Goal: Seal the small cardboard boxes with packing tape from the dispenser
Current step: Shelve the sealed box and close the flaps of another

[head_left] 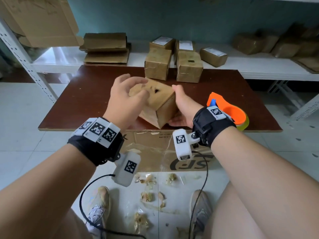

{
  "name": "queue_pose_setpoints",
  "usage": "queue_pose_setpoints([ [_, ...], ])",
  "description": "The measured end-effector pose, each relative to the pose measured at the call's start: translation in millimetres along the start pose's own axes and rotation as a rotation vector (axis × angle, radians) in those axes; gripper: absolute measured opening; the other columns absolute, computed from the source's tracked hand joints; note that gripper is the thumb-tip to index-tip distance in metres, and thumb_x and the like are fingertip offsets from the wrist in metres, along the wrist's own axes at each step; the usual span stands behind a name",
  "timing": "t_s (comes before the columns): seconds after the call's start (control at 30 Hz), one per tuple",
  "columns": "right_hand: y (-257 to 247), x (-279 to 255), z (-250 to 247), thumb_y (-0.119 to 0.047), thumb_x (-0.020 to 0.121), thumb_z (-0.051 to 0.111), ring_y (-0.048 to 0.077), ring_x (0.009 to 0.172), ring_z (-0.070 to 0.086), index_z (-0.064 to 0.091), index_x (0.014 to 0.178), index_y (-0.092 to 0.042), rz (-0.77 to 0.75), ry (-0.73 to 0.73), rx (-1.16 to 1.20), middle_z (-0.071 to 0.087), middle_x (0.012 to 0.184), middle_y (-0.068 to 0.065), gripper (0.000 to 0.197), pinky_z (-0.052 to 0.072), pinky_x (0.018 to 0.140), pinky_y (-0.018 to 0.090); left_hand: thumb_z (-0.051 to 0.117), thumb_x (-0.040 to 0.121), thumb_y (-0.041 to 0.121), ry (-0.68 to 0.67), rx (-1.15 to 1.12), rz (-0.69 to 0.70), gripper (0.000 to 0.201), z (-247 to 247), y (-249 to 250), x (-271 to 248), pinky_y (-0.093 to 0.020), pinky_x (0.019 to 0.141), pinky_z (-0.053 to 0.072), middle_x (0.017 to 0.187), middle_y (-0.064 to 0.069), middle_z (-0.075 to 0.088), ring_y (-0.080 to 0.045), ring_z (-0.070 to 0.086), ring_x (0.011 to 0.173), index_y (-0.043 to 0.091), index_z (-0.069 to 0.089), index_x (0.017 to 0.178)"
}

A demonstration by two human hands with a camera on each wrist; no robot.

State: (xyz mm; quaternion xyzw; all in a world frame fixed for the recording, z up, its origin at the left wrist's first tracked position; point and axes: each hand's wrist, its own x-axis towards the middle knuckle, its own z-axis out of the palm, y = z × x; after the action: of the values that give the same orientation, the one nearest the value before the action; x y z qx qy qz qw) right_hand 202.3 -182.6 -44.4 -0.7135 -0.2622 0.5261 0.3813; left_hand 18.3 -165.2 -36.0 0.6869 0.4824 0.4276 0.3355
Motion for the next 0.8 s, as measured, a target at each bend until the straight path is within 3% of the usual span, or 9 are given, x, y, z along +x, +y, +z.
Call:
queue_pose_setpoints([
  [0.07,1.8,0.0,2.2,-0.084,0.096,0.024,0.036,0.097,0.073,0.061,0.129,-0.009,-0.054,0.079,-0.290,0.071,0.113,0.017,0.090,0.062,0.092,0.048,0.065,0.097,0.037,-0.033,0.018,-0.045,0.027,-4.9,-8.9,8.6,-0.032,0.114,0.029,0.162,0.008,0.037,-0.012,0.029,0.152,0.042,0.074,0.122],
  [0.13,1.8,-0.9,-0.4,-0.080,0.100,0.015,0.030,0.097,0.067,0.057,0.138,-0.007,-0.109,0.115,-0.473,0.068,0.120,0.014,0.093,0.057,0.089,0.040,0.064,0.097,0.047,-0.072,0.043,-0.102,0.036,-7.8,-22.0,17.1,-0.033,0.117,0.031,0.164,0.005,0.039,-0.014,0.034,0.152,0.040,0.071,0.131],
  [0.23,5.1,4.7,-8.6,-0.069,0.107,0.015,0.028,0.088,0.062,0.058,0.116,-0.010,-0.211,0.164,-0.660,0.067,0.108,0.012,0.074,0.043,0.071,0.034,0.067,0.099,0.043,-0.164,-0.002,-0.218,0.048,-5.2,-42.4,21.9,-0.033,0.109,0.049,0.145,0.001,0.063,-0.014,0.062,0.128,0.028,0.064,0.144],
  [0.37,3.0,12.9,-8.3,-0.066,0.108,0.021,0.028,0.100,0.059,0.058,0.099,-0.024,-0.410,0.204,-0.638,0.062,0.099,0.000,0.057,0.041,0.084,0.038,0.064,0.106,0.033,-0.201,0.007,-0.239,0.047,1.0,-52.7,26.1,-0.029,0.105,0.045,0.148,0.003,0.061,-0.015,0.059,0.130,0.029,0.058,0.152],
  [0.43,5.9,10.5,-6.1,-0.064,0.108,0.030,0.028,0.126,0.057,0.060,0.131,-0.026,-0.448,0.124,-0.619,0.064,0.131,0.002,0.054,0.043,0.101,0.040,0.065,0.105,0.033,-0.195,-0.010,-0.248,0.047,3.4,-52.0,27.7,-0.032,0.112,0.045,0.149,0.002,0.061,-0.016,0.059,0.132,0.028,0.058,0.152],
  [0.5,11.6,8.0,-5.3,-0.059,0.108,0.041,0.024,0.152,0.038,0.032,0.164,-0.021,-0.452,0.060,-0.670,0.038,0.167,0.001,0.068,0.033,0.119,0.039,0.071,0.101,0.033,-0.157,-0.055,-0.265,0.048,4.4,-53.4,27.8,-0.037,0.114,0.049,0.144,0.001,0.064,-0.016,0.063,0.129,0.028,0.062,0.148],
  [0.57,13.6,10.0,-7.0,-0.054,0.109,0.046,0.022,0.157,0.030,0.021,0.168,-0.020,-0.470,0.047,-0.675,0.026,0.173,0.001,0.073,0.028,0.123,0.037,0.079,0.096,0.031,-0.113,-0.152,-0.283,0.049,4.1,-55.4,26.5,-0.030,0.102,0.056,0.129,0.004,0.071,-0.013,0.070,0.116,0.025,0.066,0.143],
  [0.63,10.7,11.3,-7.4,-0.050,0.109,0.049,0.022,0.157,0.029,0.023,0.168,-0.020,-0.488,0.046,-0.633,0.027,0.173,0.001,0.071,0.027,0.123,0.036,0.084,0.093,0.028,-0.094,-0.223,-0.291,0.052,4.2,-54.5,24.4,-0.018,0.085,0.057,0.115,0.007,0.074,-0.006,0.074,0.101,0.022,0.067,0.141],
  [0.8,5.1,12.5,-4.2,-0.040,0.107,0.059,0.021,0.149,0.041,0.038,0.162,-0.021,-0.528,0.075,-0.572,0.040,0.165,0.000,0.062,0.033,0.109,0.027,0.088,0.089,0.031,-0.058,-0.253,-0.312,0.051,7.4,-53.4,20.1,-0.029,0.094,0.060,0.117,0.006,0.075,-0.009,0.075,0.103,0.025,0.071,0.137],
])
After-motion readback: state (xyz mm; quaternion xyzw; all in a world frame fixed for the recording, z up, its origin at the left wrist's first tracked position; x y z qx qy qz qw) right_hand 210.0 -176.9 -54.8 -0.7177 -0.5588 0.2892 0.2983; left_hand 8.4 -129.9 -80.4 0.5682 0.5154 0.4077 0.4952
